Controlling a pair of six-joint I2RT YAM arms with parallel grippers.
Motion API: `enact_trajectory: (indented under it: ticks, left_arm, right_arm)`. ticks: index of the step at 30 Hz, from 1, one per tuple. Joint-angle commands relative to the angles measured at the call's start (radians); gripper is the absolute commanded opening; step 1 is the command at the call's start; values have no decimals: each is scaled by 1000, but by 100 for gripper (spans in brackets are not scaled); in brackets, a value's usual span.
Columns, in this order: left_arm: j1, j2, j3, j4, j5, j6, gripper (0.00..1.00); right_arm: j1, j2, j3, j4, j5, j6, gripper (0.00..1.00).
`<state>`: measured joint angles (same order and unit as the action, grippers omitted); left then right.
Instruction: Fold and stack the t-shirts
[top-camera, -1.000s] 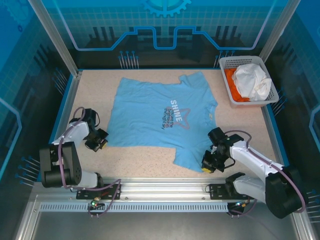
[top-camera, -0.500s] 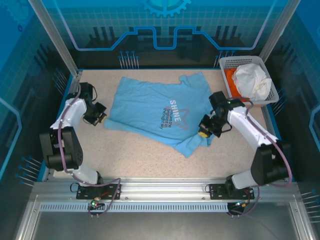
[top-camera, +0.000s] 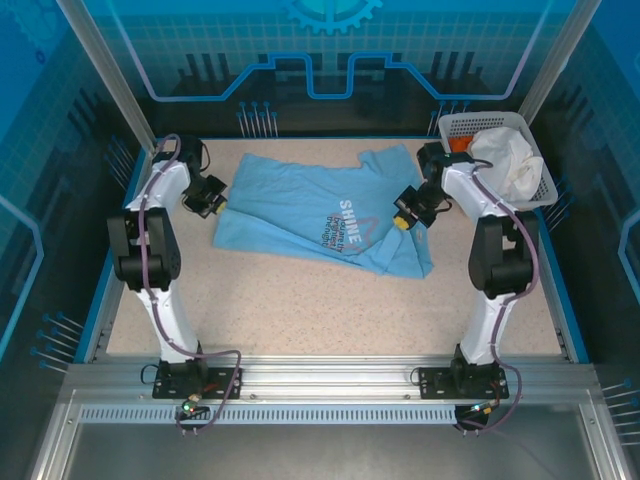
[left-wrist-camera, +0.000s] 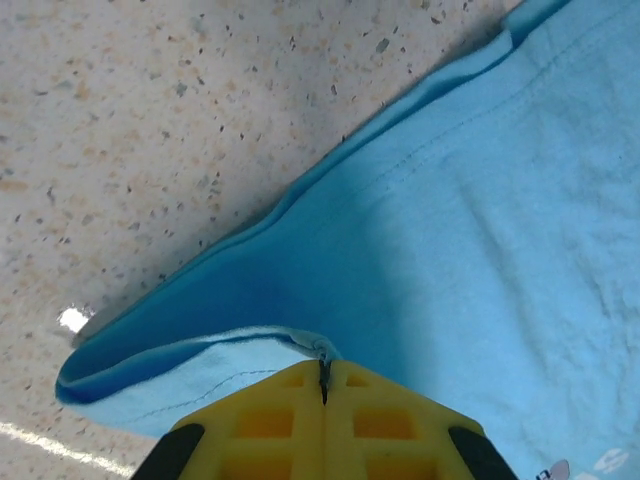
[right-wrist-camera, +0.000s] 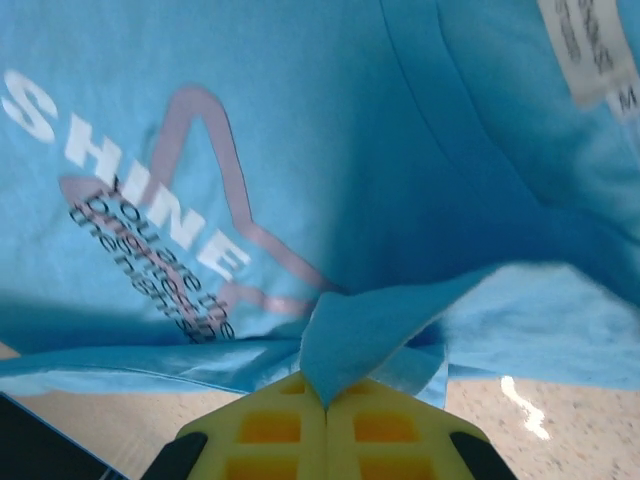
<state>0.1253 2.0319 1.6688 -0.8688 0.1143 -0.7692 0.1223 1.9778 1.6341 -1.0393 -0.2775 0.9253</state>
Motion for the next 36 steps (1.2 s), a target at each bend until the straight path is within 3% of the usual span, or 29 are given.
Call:
enact_trajectory:
  ticks: [1,13,18,21,26,28,29,33,36]
  left_arm:
    - [10,64,68,-55,4,-12,0]
    - [54,97,58,-64,-28,-1,0]
    - [57,99,50,-55,-37,7,1]
    - [61,114,67,-50,-30,13,10]
    - [65,107,130,-65,-25,30,37]
    - [61,72,133,-61,-52,39,51]
    - [56,54,132,-63,-68,45,53]
    - [-17,-59,47,-31,-114,76,51]
    - [-94,-165,-115,78,-59,75,36]
  right_arm:
    - [-27,80,62,-47,-24,34,0]
    - [-16,279,348,-98,-35,26,0]
    - [-28,303,369,-86,-38,59,0]
    - [-38,338,388,-89,-50,71,0]
    - [-64,394,486,-135,-61,63,41]
    - [-75,380,523,-142,-65,49,49]
    - [-80,369,536,-144,-69,37,51]
    - [-69,254,490,-150,-38,-84,55]
    - [-47,70,226,-21,-22,-132,49]
